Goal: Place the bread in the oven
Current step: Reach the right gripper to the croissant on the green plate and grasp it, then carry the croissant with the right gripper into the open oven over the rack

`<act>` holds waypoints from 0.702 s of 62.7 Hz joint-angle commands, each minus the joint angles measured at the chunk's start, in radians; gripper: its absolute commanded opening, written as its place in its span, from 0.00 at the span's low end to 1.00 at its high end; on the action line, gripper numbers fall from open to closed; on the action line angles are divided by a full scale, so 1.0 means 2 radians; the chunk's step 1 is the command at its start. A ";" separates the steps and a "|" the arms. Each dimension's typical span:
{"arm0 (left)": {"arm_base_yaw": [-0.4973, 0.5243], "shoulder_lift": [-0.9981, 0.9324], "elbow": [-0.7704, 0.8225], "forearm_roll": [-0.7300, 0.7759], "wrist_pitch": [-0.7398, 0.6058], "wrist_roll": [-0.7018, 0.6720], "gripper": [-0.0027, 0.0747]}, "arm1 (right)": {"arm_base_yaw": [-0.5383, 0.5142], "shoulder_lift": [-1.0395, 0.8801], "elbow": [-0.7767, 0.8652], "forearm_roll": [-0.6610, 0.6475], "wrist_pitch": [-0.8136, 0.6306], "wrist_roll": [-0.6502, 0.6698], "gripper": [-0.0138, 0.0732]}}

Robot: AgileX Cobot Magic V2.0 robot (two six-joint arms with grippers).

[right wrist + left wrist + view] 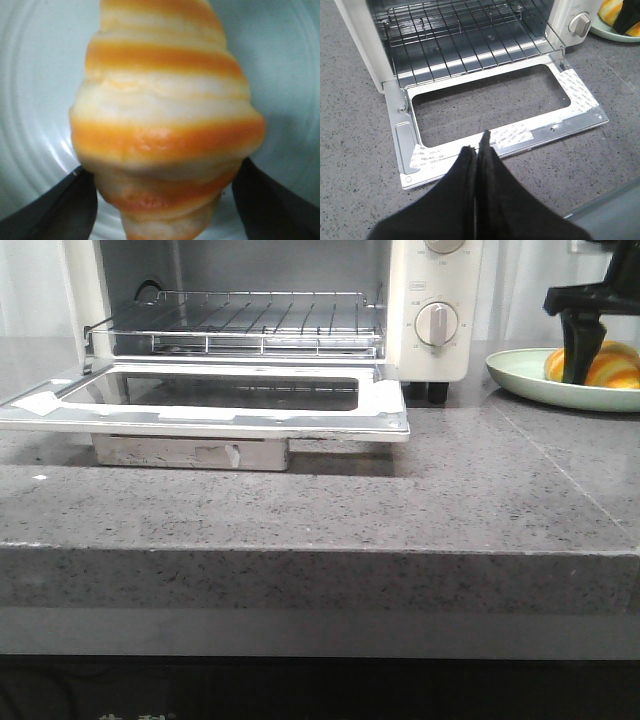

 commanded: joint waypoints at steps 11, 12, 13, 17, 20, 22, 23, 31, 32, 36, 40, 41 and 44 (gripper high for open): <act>-0.001 -0.005 -0.013 0.004 -0.033 -0.005 0.01 | -0.004 -0.026 -0.019 0.023 -0.006 -0.013 0.36; -0.001 -0.005 -0.013 0.004 -0.033 -0.005 0.01 | -0.004 -0.027 -0.019 0.023 -0.006 -0.013 0.35; -0.001 -0.005 -0.013 0.004 -0.033 -0.005 0.01 | -0.004 -0.029 -0.019 0.023 -0.004 -0.013 0.34; -0.001 -0.005 -0.013 0.004 -0.033 -0.005 0.01 | -0.004 -0.038 -0.019 0.023 0.003 -0.013 0.32; -0.001 -0.005 -0.013 0.004 -0.033 -0.005 0.01 | -0.004 -0.047 -0.019 0.023 0.007 -0.013 0.32; -0.001 -0.005 -0.013 0.004 -0.033 -0.005 0.01 | -0.004 -0.055 -0.019 0.023 0.011 -0.013 0.32; -0.001 -0.005 -0.013 0.004 -0.033 -0.005 0.01 | -0.004 -0.061 -0.019 0.023 0.013 -0.013 0.32; -0.001 -0.005 -0.013 0.004 -0.033 -0.005 0.01 | -0.002 -0.103 -0.011 0.027 0.026 -0.013 0.32; -0.001 -0.005 -0.013 0.004 -0.033 -0.005 0.01 | -0.001 -0.110 -0.007 0.028 0.026 -0.013 0.32; -0.001 -0.005 -0.013 0.004 -0.033 -0.005 0.01 | 0.002 -0.137 0.013 0.030 0.023 -0.013 0.32; -0.001 -0.005 -0.013 0.004 -0.033 -0.005 0.01 | 0.007 -0.169 0.040 0.034 0.016 -0.013 0.32; -0.001 -0.005 -0.013 0.004 -0.033 -0.005 0.01 | 0.008 -0.176 0.047 0.034 0.016 -0.013 0.32; -0.001 -0.005 -0.013 0.004 -0.033 -0.005 0.01 | 0.012 -0.196 0.063 0.035 0.015 -0.013 0.32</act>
